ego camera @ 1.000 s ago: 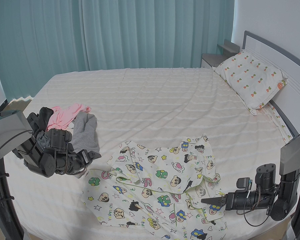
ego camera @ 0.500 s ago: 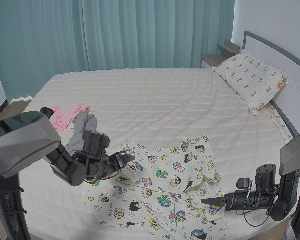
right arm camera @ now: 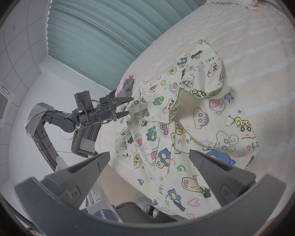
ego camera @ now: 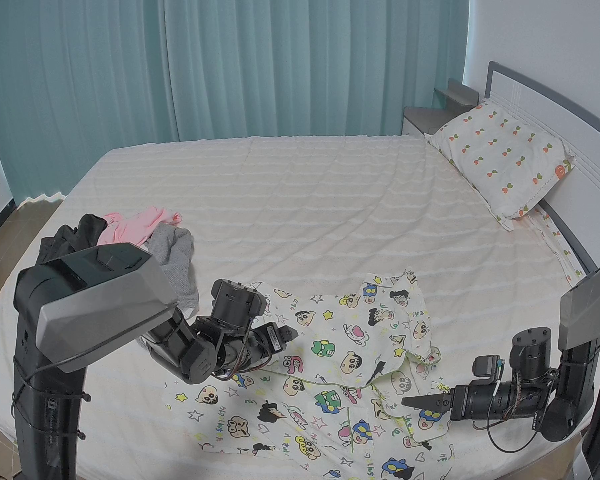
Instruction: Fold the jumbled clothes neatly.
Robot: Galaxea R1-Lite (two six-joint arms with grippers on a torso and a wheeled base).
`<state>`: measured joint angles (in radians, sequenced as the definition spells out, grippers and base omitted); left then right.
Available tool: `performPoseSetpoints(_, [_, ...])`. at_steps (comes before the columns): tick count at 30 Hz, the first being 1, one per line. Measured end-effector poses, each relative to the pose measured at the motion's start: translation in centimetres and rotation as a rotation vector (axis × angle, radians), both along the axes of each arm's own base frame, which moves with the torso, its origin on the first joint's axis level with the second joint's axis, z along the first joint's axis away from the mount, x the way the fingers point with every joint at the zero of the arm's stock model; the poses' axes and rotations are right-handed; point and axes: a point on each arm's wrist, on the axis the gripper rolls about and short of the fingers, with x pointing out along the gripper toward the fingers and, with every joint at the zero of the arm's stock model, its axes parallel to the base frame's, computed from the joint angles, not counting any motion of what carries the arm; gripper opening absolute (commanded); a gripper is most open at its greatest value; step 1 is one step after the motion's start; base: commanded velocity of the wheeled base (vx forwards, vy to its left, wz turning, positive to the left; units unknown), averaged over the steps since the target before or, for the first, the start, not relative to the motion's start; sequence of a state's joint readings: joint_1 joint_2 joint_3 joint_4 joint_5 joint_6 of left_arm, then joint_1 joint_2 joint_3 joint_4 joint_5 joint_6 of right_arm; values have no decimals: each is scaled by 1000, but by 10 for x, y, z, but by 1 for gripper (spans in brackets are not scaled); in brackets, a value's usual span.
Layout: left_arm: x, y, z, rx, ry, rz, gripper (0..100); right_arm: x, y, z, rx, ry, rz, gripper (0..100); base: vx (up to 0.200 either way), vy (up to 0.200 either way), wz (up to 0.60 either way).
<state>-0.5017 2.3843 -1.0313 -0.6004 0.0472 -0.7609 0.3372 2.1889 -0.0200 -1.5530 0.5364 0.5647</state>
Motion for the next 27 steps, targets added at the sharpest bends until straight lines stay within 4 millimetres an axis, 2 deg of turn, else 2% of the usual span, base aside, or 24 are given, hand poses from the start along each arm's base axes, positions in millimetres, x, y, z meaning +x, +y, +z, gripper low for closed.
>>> performPoseSetpoints(6, [5,-1,-9,29,-6,31,0,0,0,0,0,1,0,100,0,0,0])
performPoseSetpoints(12, [5,8,-10,75,-17,93,0,0,0,0,-1,2,0,100,0,0,0])
performPoseSetpoints(19, [17,40,6,79,-51,184,0,0,0,0,-1,2,0,100,0,0,0])
performPoseSetpoints(27, [30,91,24,127,-93,212,0,0,0,0,-1,3,0,100,0,0,0])
